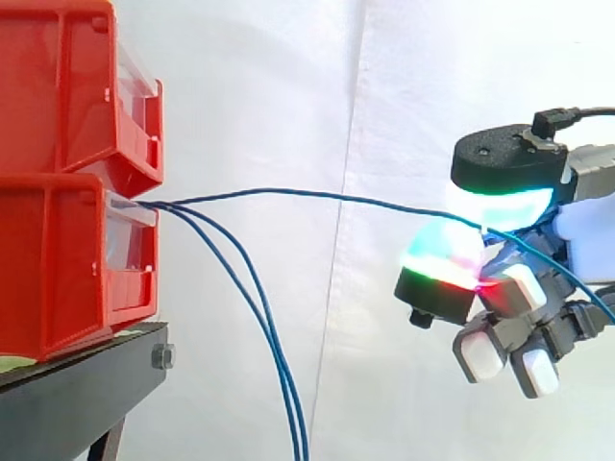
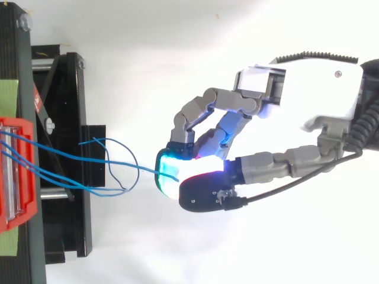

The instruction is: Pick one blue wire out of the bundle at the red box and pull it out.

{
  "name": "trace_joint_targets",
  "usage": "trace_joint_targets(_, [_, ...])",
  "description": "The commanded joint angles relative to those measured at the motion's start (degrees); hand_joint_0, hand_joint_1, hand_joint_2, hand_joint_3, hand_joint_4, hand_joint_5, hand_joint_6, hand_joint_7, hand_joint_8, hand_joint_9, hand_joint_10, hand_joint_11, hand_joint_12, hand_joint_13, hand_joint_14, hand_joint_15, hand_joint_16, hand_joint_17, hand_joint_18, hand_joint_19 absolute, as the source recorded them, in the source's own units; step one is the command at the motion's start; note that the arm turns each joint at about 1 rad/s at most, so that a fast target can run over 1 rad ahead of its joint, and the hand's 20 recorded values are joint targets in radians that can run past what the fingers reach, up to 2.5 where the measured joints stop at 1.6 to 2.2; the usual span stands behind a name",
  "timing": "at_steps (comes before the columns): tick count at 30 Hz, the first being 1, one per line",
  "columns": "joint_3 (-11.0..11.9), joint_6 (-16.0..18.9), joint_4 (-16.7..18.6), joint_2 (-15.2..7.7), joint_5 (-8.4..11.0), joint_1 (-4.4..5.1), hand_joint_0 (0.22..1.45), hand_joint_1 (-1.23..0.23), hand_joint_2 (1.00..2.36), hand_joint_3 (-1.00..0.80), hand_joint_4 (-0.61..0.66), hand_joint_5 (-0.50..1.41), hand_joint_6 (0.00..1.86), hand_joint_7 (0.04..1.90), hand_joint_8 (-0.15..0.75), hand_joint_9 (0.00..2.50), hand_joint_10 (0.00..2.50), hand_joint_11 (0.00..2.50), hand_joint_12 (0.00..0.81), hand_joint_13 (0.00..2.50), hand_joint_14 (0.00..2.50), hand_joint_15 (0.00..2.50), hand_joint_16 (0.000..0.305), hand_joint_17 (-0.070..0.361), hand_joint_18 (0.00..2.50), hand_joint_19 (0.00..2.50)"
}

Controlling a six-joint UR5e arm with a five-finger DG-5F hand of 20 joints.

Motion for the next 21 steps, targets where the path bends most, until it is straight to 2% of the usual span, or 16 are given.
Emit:
trace_joint_targets(1, [0.0,0.0,0.0,-0.11,-0.03,0.0,0.53,-0.7,1.3,-0.02,0.2,-0.17,0.89,0.82,0.432,1.05,0.01,0.75,0.519,0.88,0.01,0.44,0.076,0.171,0.92,0.47])
trace_joint_targets(21, [0.0,0.0,0.0,-0.11,-0.03,0.0,0.53,-0.7,1.32,-0.03,0.19,-0.17,0.89,0.82,0.432,1.05,0.01,0.75,0.52,0.88,0.01,0.44,0.076,0.171,0.91,0.47])
